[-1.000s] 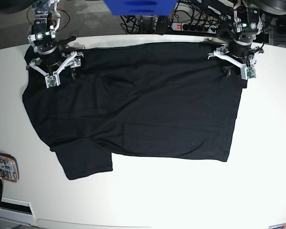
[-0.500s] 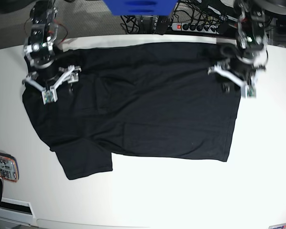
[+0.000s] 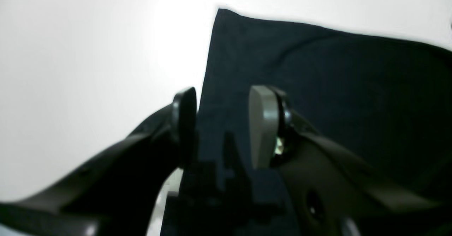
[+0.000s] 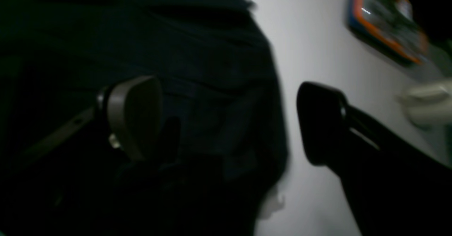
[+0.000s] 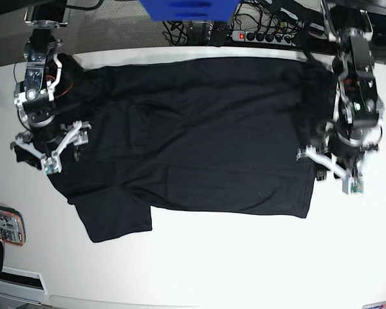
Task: Fold the T-shirt properly
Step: 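Move both grippers along the shirt's sides toward the hem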
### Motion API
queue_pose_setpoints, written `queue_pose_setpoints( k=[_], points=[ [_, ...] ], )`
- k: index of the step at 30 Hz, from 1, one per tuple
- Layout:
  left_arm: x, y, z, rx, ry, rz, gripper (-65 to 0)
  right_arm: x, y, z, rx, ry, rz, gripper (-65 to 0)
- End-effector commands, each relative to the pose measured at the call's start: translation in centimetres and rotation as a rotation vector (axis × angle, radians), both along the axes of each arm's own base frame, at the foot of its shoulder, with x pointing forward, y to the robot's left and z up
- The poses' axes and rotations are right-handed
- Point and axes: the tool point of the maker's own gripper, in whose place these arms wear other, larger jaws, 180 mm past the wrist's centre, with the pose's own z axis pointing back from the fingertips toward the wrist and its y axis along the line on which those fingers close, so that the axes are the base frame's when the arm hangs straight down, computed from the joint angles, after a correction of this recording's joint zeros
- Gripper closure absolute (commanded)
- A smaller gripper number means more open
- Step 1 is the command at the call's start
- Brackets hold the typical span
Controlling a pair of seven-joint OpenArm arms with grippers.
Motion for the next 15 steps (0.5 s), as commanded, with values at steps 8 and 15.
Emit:
queue_pose_setpoints(
  k=[8, 15],
  points=[
    [6.9, 4.7, -1.7, -0.007, 0.108, -0.062, -24.3, 4.2, 3.9, 3.8, 0.028, -0.139, 0.115, -56.1],
    [11.6, 6.5, -5.7, -0.054, 0.087, -0.044, -24.3, 4.5, 8.3, 2.7, 0.031, -0.07, 0.225, -56.1]
  ],
)
